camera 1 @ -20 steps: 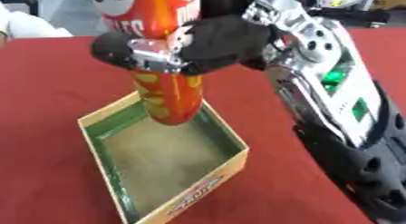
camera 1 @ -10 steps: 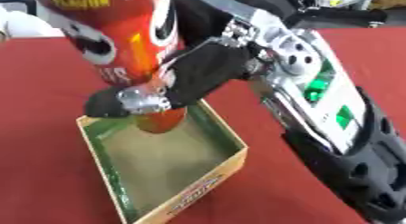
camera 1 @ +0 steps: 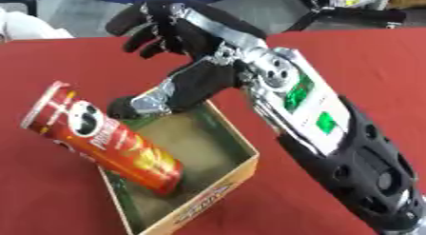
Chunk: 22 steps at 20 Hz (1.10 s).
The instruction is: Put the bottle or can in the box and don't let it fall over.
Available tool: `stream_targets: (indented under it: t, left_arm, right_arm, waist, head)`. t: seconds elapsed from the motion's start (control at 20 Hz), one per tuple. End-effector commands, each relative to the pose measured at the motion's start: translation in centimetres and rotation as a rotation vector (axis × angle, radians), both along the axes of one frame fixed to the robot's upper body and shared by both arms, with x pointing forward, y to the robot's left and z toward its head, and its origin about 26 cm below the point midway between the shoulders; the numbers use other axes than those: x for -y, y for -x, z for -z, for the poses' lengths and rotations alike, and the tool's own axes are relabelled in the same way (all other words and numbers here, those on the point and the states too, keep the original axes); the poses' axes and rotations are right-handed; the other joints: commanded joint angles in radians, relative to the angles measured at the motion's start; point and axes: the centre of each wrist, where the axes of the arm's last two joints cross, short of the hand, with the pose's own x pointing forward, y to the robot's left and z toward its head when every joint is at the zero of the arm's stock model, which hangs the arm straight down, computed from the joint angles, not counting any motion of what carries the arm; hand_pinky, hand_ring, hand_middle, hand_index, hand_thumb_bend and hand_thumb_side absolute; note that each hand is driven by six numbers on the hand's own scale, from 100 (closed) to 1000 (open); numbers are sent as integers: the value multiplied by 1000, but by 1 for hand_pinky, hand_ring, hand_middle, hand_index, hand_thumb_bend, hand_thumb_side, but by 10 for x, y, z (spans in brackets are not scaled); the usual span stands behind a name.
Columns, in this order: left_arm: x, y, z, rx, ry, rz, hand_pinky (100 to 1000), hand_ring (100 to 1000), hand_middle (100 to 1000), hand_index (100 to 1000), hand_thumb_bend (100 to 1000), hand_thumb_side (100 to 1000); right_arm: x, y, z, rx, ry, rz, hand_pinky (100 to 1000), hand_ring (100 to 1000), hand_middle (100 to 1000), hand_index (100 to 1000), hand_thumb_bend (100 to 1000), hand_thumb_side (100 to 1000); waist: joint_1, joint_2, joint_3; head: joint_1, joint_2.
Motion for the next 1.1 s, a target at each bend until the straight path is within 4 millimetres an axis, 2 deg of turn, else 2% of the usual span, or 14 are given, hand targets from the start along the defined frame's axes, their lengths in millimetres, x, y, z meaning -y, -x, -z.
stream_targets:
  t: [0.05,0.45,0.65,0.75,1.1]
  left_arm:
    - [-3,0,-10,18,-31,4,726,840,774,793,452,775]
    - [-5,1,-9,15,-32,-3,726,839,773,793,452,775]
    - [-5,1,-8,14,-32,-5,726,839,773,793,452,775]
    - [-5,1,-8,13,-32,-6,726,839,773,793,452,775]
    - [-7,2,-7,11,-34,-15,726,838,773,793,452,775]
  right_arm:
    - [1,0,-7,31,-25,7,819,786,785,751,664,125]
    - [25,0,-24,82,-116,79,813,779,782,750,658,199]
    - [44,-6,-28,99,-144,155,807,771,781,750,656,209]
    - [47,-7,-28,100,-149,167,807,771,781,750,656,209]
    - [105,-29,-16,98,-192,409,797,755,785,752,645,236]
  waist:
    - [5,-14,1]
    - [8,-20,-7]
    - [9,-21,-12]
    - [10,-21,-12]
    - [14,-21,-23]
  head:
    - [-2,-9]
    - [3,-11]
    - [6,-12]
    - [7,-12]
    - [19,-14]
